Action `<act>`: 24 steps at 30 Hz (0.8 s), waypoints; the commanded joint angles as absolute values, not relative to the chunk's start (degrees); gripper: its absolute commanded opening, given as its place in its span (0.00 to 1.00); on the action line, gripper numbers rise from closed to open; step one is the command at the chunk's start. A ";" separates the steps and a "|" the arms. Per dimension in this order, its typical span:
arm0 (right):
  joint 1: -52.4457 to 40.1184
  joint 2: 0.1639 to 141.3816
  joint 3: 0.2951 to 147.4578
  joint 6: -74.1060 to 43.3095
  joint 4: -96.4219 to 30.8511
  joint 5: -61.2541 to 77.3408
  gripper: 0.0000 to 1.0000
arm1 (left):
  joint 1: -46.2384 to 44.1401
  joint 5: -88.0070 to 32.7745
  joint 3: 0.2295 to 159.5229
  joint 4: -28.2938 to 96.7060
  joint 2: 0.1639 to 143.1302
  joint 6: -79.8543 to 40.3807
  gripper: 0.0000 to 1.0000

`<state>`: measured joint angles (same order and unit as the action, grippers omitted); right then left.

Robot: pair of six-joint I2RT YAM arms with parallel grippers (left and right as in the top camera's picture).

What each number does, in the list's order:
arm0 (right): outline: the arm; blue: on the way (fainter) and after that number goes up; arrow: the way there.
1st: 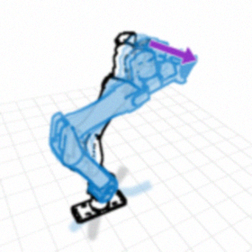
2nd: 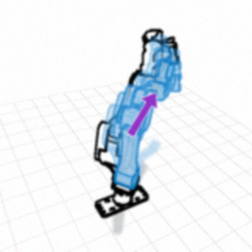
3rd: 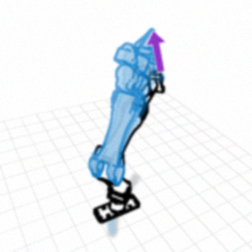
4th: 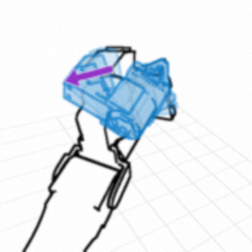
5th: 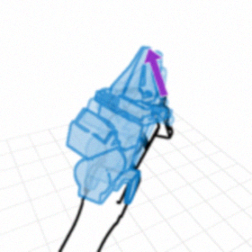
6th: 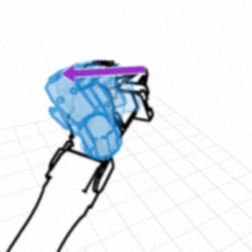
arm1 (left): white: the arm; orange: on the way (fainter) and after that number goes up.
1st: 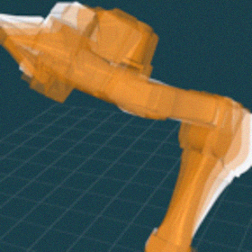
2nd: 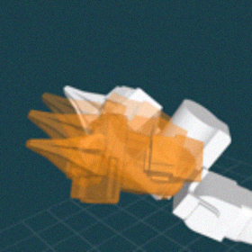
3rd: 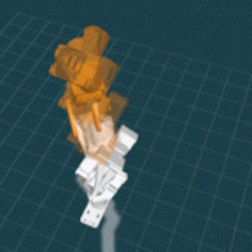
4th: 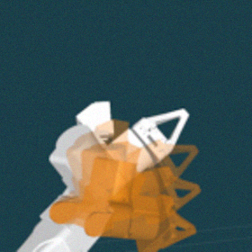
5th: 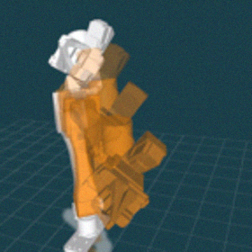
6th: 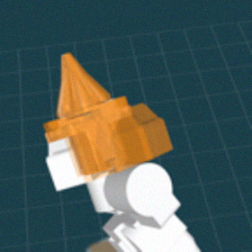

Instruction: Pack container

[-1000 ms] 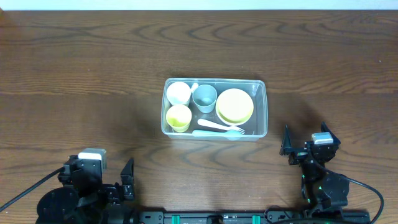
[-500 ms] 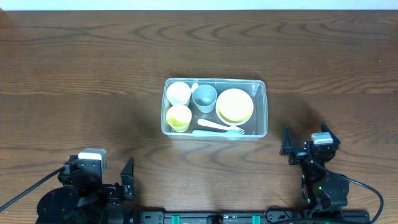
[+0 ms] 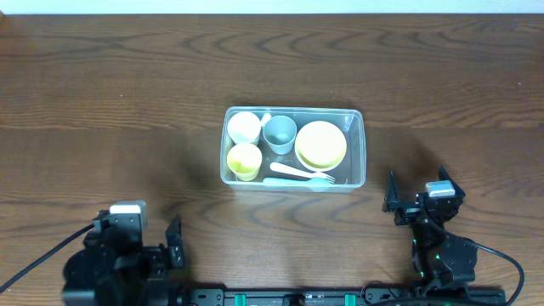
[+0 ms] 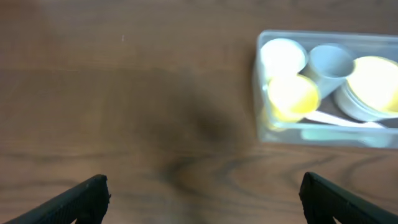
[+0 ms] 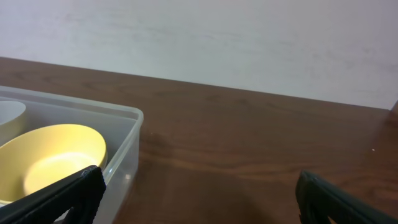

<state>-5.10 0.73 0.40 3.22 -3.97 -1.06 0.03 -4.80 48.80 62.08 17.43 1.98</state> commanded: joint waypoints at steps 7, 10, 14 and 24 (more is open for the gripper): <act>-4.45 0.40 0.32 3.90 -4.19 -0.82 0.99 | 1.43 -6.22 26.17 43.27 2.26 2.79 0.98; -4.45 0.40 0.32 3.90 -4.19 -0.82 0.99 | 1.43 -6.24 19.14 33.39 0.05 2.76 0.98; -4.45 0.40 0.32 3.90 -4.19 -0.82 0.99 | 1.43 -6.24 10.90 17.17 0.12 3.03 0.98; -4.45 0.40 0.32 3.90 -4.19 -0.82 0.99 | 1.43 -5.98 0.23 -3.01 0.12 4.84 0.98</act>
<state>-5.10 0.73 0.40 3.25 -3.99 -1.02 1.08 -5.85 0.38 -3.05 0.58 3.14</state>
